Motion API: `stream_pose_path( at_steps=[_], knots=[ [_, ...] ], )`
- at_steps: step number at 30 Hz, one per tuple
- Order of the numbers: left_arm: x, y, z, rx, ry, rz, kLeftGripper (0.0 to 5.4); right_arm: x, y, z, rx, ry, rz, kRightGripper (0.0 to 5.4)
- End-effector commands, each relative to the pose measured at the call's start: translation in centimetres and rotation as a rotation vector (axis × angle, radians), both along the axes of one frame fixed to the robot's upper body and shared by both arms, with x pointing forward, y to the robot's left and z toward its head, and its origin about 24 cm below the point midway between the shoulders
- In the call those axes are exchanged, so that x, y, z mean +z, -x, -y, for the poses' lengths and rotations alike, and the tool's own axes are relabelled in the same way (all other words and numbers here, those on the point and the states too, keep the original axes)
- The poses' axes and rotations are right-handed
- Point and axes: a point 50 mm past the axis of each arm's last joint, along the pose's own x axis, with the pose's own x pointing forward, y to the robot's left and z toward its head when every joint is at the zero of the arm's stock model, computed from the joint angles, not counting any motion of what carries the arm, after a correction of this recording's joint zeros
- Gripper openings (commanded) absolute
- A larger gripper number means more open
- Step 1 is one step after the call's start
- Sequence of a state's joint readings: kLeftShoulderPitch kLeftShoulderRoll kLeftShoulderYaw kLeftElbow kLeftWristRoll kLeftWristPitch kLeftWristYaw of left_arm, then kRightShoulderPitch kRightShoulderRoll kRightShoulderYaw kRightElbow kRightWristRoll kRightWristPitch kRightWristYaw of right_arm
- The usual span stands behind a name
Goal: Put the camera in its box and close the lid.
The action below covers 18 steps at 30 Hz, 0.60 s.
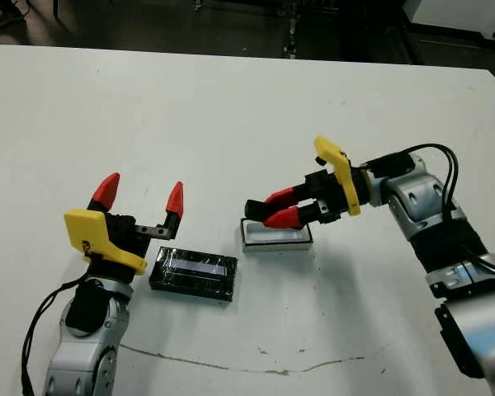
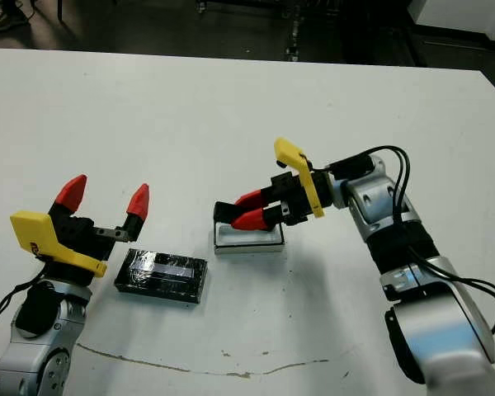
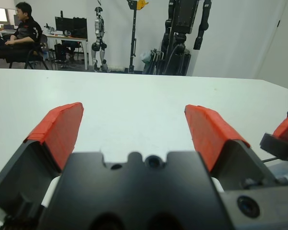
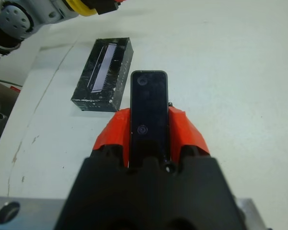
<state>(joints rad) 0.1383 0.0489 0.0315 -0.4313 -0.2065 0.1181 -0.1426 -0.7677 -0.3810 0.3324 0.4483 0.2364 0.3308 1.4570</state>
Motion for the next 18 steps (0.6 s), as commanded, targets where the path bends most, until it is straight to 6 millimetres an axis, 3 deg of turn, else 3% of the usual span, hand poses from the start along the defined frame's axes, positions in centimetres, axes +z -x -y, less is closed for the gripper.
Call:
stream_pose_path(
  at_steps=[1, 18],
  knots=[
    [-0.2, 0.0, -0.1, -0.01, -0.012, -0.017, 5.4, -0.2, 0.1, 0.6, -0.024, 0.012, 0.009, 1.65],
    [-0.2, 0.0, -0.1, -0.013, -0.024, -0.013, 5.4, -1.3, 0.3, 0.5, -0.027, 0.007, 0.0, 1.65]
  ],
)
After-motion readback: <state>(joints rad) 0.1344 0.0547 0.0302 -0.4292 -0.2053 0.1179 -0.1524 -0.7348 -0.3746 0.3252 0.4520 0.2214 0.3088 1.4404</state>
